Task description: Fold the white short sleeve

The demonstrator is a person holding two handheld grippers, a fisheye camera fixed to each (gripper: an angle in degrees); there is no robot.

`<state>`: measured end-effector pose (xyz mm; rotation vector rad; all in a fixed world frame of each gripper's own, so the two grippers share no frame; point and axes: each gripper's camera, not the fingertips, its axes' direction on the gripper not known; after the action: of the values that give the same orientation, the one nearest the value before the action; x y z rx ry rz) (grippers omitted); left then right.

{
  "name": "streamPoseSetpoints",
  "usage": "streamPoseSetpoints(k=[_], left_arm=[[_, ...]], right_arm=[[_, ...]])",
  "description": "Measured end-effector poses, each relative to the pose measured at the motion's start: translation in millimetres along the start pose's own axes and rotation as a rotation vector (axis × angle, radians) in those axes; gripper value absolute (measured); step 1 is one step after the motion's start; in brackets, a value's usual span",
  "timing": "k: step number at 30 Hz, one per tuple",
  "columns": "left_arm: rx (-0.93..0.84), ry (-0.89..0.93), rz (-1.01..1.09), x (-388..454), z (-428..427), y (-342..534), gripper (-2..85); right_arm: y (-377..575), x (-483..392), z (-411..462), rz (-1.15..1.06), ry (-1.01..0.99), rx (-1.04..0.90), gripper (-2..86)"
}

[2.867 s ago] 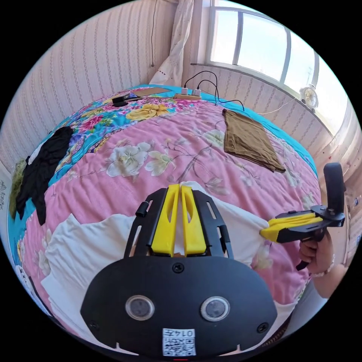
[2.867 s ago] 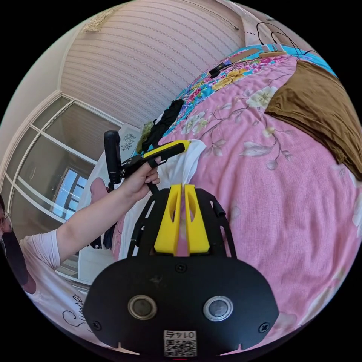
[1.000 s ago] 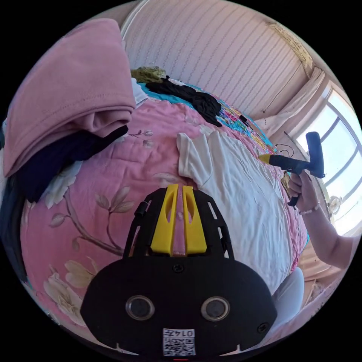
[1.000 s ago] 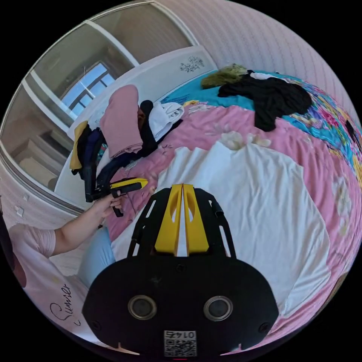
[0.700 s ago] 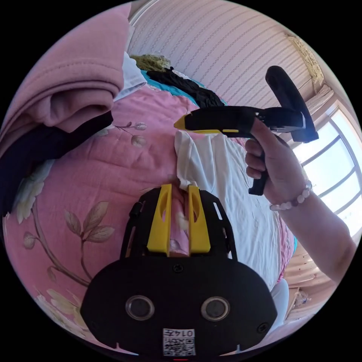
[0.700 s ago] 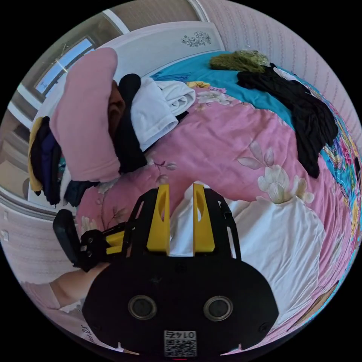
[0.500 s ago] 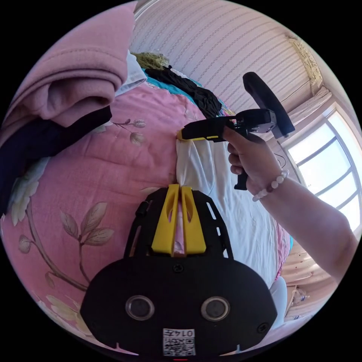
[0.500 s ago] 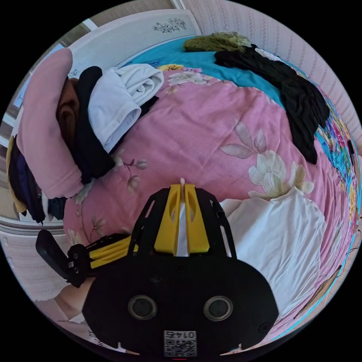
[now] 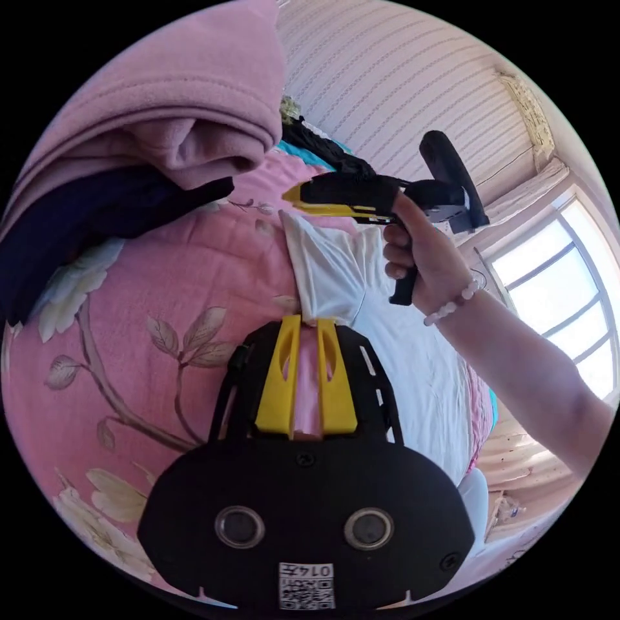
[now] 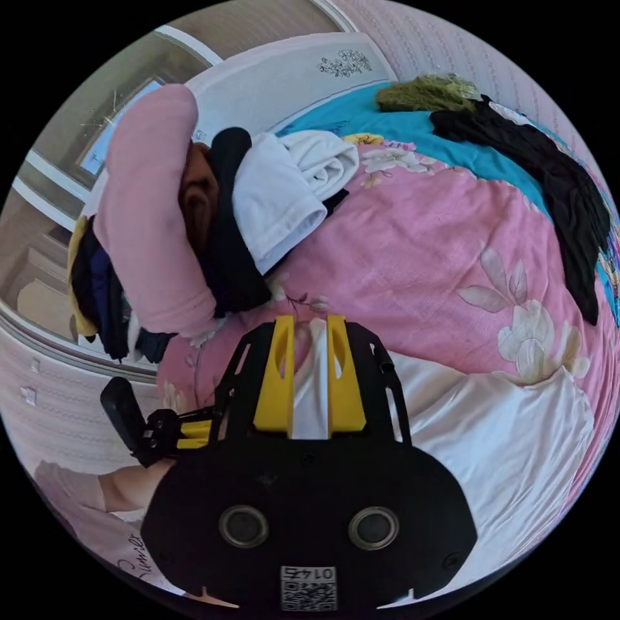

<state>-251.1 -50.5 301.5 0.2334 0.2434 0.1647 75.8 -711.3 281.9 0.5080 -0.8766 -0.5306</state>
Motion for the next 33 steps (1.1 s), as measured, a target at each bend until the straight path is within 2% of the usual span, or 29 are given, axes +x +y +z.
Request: streamPoseSetpoints(k=[3,7,12,15,19,23,27,29,31,33], left_arm=[[0.025,-0.057,0.082,15,-23,20,5.4],[-0.001,-0.107,0.175,31,-44,47,5.1],[-0.049,-0.162,0.290,77,-41,64,4.8],[-0.115,-0.076,0.344,126,-10,56,4.9],[-0.107,0.019,0.500,211,24,44,5.0],[-0.197,0.106,0.663,306,76,25,5.1],[-0.255,0.165,0.745,376,127,9,5.1],[-0.306,0.186,0.742,398,152,5,5.2],[-0.327,0.171,0.761,418,175,2,5.2],[-0.340,0.119,0.799,444,205,-2,5.2]], right_arm=[[52,8,-76,-0.047,-0.062,0.135,8.2],[161,42,-158,0.048,0.011,0.234,7.7],[355,118,-265,0.472,0.209,0.409,7.1],[438,152,-302,0.691,0.139,0.554,7.1],[485,176,-322,0.790,0.133,0.625,7.1],[497,197,-344,0.792,0.110,0.727,7.3],[489,231,-344,0.780,0.025,0.674,6.5],[500,236,-343,0.760,0.021,0.705,4.1],[516,241,-348,0.738,-0.071,0.778,2.6],[525,241,-355,0.724,-0.093,0.804,1.8]])
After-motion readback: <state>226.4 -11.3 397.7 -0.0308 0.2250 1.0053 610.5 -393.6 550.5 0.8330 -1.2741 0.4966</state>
